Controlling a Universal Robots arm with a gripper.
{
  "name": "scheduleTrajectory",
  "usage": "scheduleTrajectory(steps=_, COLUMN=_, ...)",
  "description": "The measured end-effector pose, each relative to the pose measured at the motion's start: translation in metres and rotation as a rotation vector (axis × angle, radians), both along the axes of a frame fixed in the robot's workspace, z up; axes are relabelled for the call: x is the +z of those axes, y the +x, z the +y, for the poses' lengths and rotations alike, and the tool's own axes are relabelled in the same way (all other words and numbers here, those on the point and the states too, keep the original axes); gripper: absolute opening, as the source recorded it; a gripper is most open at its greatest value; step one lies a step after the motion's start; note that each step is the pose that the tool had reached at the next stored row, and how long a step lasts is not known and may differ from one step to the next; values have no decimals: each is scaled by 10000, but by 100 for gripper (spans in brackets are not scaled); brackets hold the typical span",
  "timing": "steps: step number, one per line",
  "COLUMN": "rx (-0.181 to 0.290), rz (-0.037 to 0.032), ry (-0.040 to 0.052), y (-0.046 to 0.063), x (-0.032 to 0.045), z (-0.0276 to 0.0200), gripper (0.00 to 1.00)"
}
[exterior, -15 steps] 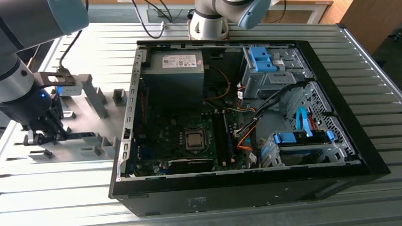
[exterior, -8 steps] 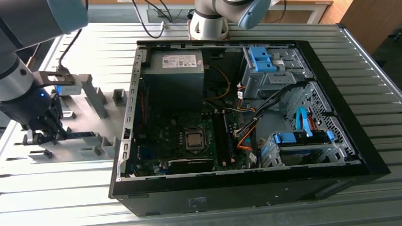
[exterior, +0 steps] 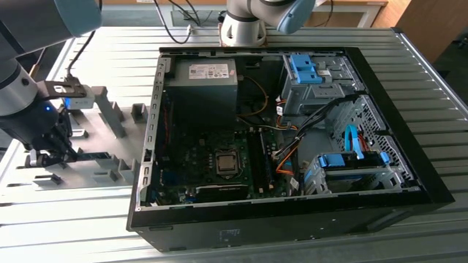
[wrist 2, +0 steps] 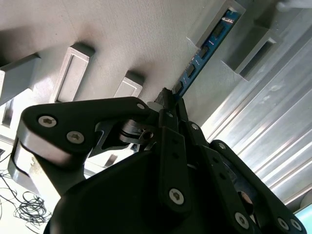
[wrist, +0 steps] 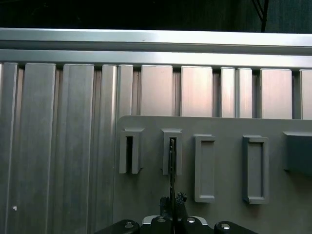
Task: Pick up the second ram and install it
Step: 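Pick up the second ram and move it above second insertion slot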
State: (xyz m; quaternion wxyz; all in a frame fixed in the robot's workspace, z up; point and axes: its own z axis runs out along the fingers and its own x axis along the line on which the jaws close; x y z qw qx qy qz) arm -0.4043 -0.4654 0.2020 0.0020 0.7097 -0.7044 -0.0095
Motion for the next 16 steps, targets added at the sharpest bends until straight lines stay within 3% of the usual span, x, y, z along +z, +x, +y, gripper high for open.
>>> scheduleTrajectory(steps=16, rx=0, rz=-1, ry=1, y=0, x=43, z=0, gripper=14)
